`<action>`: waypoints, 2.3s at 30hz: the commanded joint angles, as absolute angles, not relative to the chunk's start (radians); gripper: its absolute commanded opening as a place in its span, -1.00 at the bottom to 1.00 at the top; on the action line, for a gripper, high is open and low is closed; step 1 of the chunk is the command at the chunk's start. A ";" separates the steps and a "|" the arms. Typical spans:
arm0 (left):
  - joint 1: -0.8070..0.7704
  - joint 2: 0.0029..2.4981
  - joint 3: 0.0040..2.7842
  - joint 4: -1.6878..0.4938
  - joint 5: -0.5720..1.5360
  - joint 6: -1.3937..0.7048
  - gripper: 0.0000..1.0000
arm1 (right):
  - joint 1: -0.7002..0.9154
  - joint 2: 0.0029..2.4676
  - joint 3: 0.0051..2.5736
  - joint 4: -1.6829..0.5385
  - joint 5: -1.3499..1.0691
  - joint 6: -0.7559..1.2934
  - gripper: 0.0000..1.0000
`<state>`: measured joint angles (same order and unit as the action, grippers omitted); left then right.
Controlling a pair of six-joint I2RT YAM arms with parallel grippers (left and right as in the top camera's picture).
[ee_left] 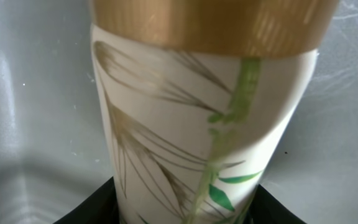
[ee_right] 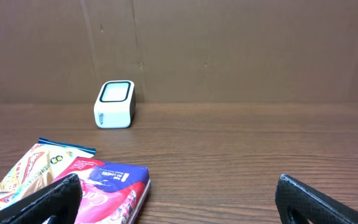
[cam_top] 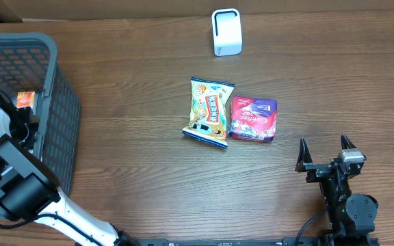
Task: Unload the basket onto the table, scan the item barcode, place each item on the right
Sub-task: 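Grasp the white bamboo-print tube with the left gripper and lift it, then carry the tube over the table and release it beside the snack bags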
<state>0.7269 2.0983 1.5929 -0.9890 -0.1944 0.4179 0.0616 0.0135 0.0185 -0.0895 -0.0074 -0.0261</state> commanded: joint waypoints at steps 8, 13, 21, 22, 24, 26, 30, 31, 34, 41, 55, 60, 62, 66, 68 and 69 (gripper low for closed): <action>0.726 2.119 1.538 -0.998 -0.182 0.353 -0.36 | 0.070 0.003 0.008 -0.083 -0.001 -0.027 1.00; 0.726 2.119 1.540 -0.999 -0.184 0.351 -0.53 | 0.070 0.003 0.008 -0.083 -0.001 -0.027 1.00; 0.717 2.118 1.683 -1.083 -0.183 0.240 -0.92 | 0.070 0.003 0.008 -0.083 -0.001 -0.027 1.00; 0.717 2.118 1.719 -1.105 -0.183 0.219 -0.92 | 0.070 0.003 0.008 -0.083 -0.001 -0.027 1.00; 0.717 2.118 1.791 -1.149 -0.182 0.178 -0.92 | 0.070 0.003 0.008 -0.083 -0.001 -0.027 1.00; 0.717 2.118 1.862 -1.190 -0.181 0.144 -0.92 | 0.070 0.003 0.008 -0.083 -0.001 -0.027 1.00; 0.714 2.117 2.016 -1.272 -0.084 0.126 -0.92 | 0.070 0.003 0.008 -0.083 -0.001 -0.027 1.00; 0.712 2.117 2.063 -1.292 -0.040 0.126 -0.92 | 0.070 0.003 0.008 -0.083 -0.001 -0.027 1.00; 0.707 2.117 2.183 -1.343 0.077 0.126 -0.92 | 0.070 0.003 0.008 -0.083 -0.001 -0.027 1.00; 0.684 2.117 2.516 -1.463 0.286 0.031 -0.92 | 0.070 0.003 0.008 -0.083 -0.001 -0.027 1.00; 0.468 2.086 2.927 -1.562 0.393 -0.053 -0.92 | 0.070 0.003 0.008 -0.083 -0.001 -0.027 1.00; 0.337 2.067 2.966 -1.563 0.393 -0.053 -0.92 | 0.070 0.003 0.008 -0.083 -0.001 -0.027 1.00; 0.284 2.063 2.967 -1.568 0.393 -0.064 -0.92 | 0.070 0.003 0.008 -0.083 -0.001 -0.027 1.00; 0.160 2.065 2.966 -1.597 0.393 -0.088 -0.92 | 0.070 0.003 0.008 -0.083 -0.001 -0.027 1.00; 0.097 2.066 2.964 -1.610 0.393 -0.088 -0.92 | 0.070 0.003 0.008 -0.083 -0.001 -0.027 1.00; 0.070 2.066 2.962 -1.617 0.393 -0.087 -0.92 | 0.070 0.003 0.008 -0.083 -0.001 -0.027 1.00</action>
